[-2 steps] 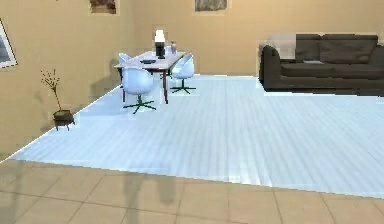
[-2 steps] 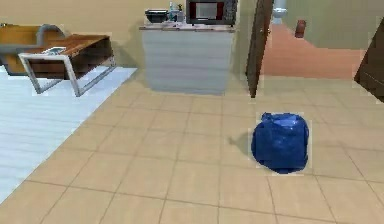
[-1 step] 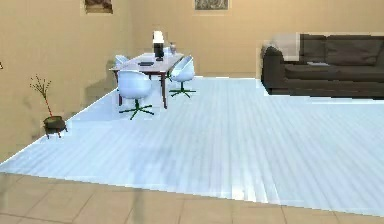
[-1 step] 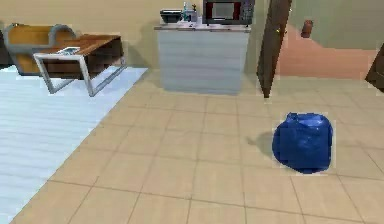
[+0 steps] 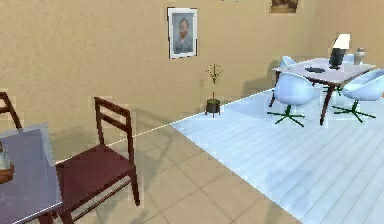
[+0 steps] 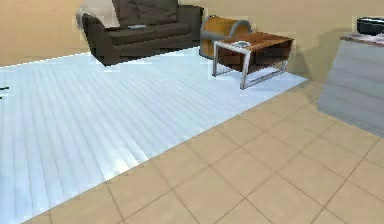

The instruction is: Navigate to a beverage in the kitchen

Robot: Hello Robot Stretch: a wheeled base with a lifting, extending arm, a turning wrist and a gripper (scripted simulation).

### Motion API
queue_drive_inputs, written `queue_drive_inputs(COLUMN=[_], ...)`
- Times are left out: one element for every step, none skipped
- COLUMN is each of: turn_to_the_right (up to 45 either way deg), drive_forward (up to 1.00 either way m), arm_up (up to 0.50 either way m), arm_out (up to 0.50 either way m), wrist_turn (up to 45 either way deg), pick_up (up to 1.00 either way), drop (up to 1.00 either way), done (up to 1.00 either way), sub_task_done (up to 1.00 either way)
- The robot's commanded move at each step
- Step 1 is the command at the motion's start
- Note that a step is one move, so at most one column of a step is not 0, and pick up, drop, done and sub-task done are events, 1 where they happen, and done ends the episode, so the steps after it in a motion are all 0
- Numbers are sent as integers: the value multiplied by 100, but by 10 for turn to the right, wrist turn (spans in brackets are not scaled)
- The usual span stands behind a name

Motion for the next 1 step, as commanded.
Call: queue_drive_inputs(turn_to_the_right=[-90], drive_forward=[0], arm_up=[0], arm_out=[0], wrist_turn=[0], pick_up=[0], drop=[0], done=[0], sub_task_done=[0])
